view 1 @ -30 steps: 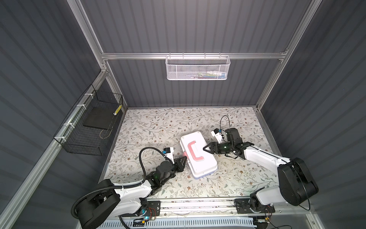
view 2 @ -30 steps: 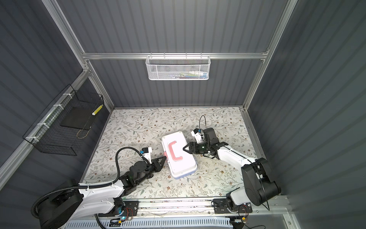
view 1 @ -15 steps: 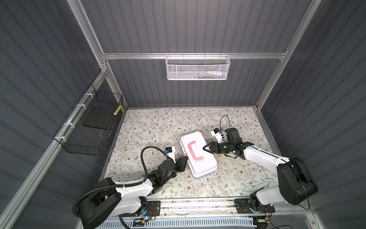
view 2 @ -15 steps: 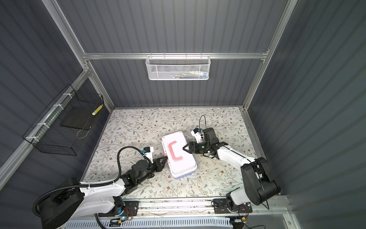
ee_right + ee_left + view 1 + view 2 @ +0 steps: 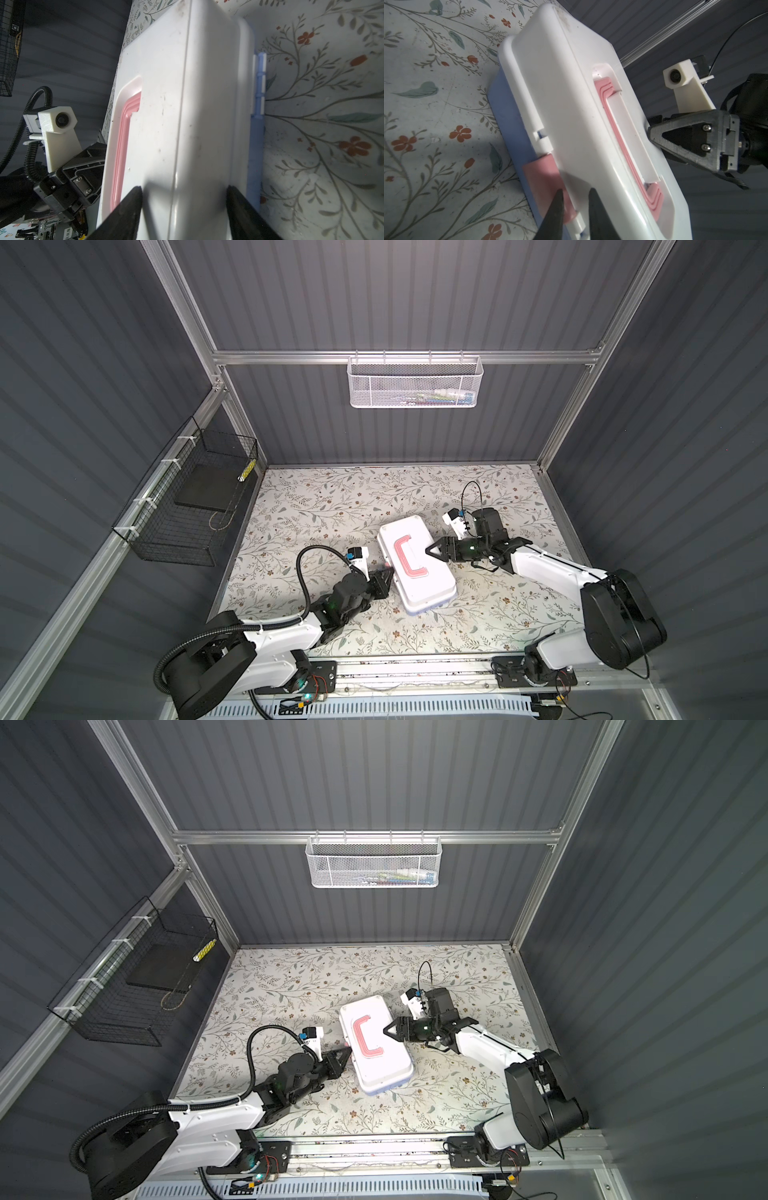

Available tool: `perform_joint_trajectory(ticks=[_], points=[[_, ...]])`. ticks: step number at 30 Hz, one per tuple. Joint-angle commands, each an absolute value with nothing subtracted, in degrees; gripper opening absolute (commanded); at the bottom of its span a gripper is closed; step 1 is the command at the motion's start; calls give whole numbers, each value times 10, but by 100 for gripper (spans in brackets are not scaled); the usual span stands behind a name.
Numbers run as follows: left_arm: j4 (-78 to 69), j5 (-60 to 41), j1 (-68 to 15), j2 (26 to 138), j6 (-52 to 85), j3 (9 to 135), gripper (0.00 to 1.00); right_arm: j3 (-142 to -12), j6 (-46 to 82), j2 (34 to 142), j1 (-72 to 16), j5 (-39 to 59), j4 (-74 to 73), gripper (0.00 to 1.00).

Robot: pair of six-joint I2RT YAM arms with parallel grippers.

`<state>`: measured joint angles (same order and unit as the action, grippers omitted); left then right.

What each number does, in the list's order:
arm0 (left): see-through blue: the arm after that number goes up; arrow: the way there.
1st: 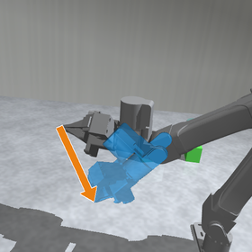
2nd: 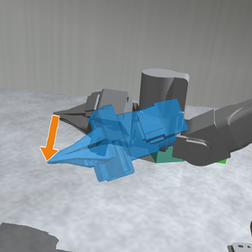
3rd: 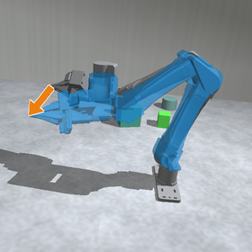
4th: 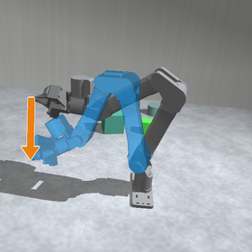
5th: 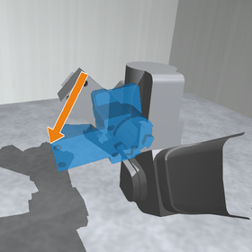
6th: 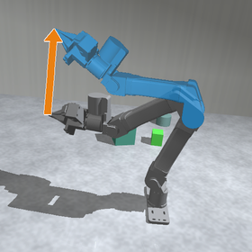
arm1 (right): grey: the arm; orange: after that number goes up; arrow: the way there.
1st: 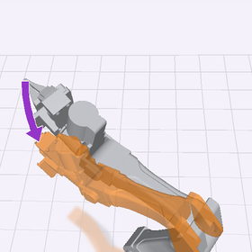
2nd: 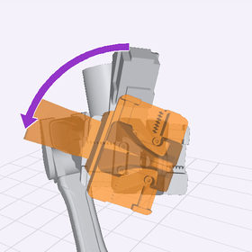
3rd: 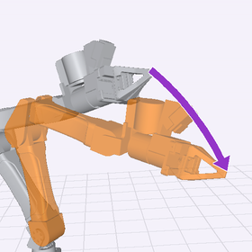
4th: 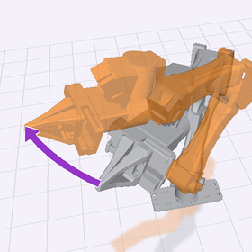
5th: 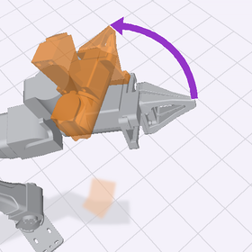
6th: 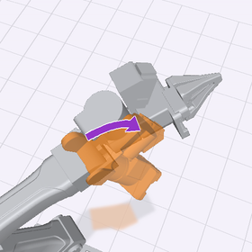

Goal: Pack the tool kit

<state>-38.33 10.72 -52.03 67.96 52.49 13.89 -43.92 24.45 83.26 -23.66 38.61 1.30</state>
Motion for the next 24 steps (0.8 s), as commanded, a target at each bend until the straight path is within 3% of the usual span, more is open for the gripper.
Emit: perform_joint_trajectory(ticks=[1, 4, 6, 7, 12, 24], points=[[-352, 97, -523, 663, 509, 161, 24, -423, 244, 854, -251, 404, 51, 65], [-279, 119, -523, 632, 503, 171, 25, -425, 241, 854, -251, 404, 53, 65], [-207, 143, -522, 605, 504, 182, 39, -427, 239, 853, -251, 403, 57, 65], [-172, 152, -522, 596, 504, 188, 40, -428, 238, 852, -251, 402, 58, 65], [-33, 167, -522, 600, 493, 243, 41, -431, 236, 855, -251, 403, 60, 65], [-17, 113, -523, 712, 462, 321, 37, -435, 231, 855, -251, 403, 64, 65]])
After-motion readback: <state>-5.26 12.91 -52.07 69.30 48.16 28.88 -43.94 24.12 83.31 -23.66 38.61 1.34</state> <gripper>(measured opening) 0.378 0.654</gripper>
